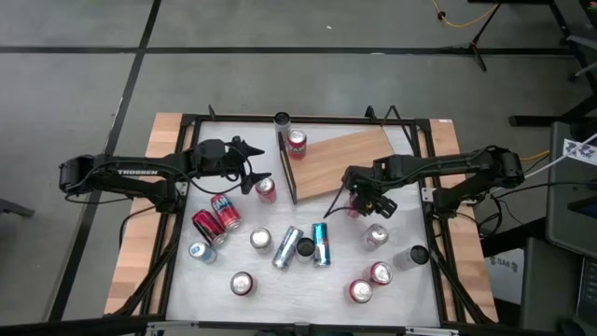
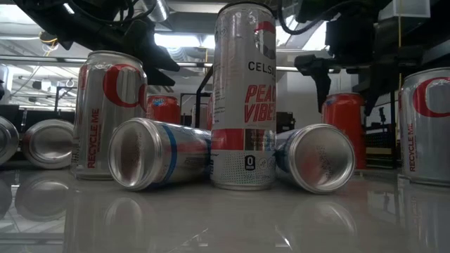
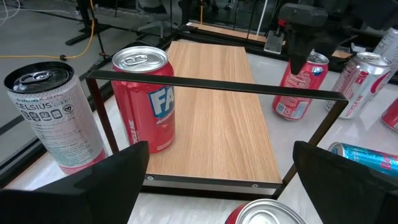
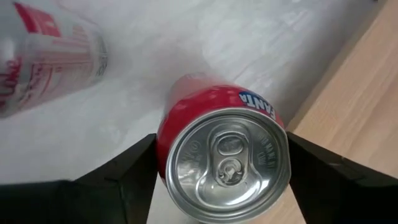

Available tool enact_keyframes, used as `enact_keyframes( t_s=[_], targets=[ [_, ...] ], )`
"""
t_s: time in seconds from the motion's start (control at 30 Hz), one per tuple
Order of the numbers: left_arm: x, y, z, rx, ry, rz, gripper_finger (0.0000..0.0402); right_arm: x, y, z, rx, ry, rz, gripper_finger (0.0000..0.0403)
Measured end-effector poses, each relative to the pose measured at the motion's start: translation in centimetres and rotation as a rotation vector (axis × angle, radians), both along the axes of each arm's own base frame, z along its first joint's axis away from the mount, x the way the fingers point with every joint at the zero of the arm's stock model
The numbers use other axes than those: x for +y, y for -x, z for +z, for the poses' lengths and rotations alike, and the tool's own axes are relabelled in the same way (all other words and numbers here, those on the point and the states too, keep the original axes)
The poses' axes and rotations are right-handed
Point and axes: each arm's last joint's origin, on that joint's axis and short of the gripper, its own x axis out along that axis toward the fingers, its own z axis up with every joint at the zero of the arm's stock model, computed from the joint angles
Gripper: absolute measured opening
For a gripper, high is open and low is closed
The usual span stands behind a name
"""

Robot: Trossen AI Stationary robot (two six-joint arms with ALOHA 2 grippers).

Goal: Place canned beverage on shelf
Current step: Put the middle right orange soda can on the shelf

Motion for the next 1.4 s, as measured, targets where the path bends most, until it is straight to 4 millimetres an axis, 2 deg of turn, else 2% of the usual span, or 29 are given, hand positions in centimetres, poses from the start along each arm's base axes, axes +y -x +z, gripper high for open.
enact_keyframes(
  t_s=[0.23, 0.63, 0.83, 1.07, 1.4],
  targets=[
    [0.0, 0.0, 0.0, 0.0, 0.0, 0.0, 0.0389, 0.0, -0.4, 0.7, -0.027, -0.029, -0.108, 0.0285],
    [0.0, 0.0, 0.0, 0.0, 0.0, 0.0, 0.0389, -0.2, -2.3, 6.6, -0.22, -0.12, -0.383, 0.0286],
    [0.0, 0.0, 0.0, 0.0, 0.0, 0.0, 0.0389, -1.6, -2.5, 8.2, -0.281, -0.15, -0.547, 0.0287],
    [0.0, 0.0, 0.0, 0.0, 0.0, 0.0, 0.0389, -4.5, -2.5, 8.0, -0.279, -0.148, -0.679, 0.0288],
    [0.0, 0.0, 0.0, 0.001, 0.0, 0.0, 0.0389, -8.8, -3.4, 4.9, -0.146, -0.148, -0.915, 0.0288]
  ],
)
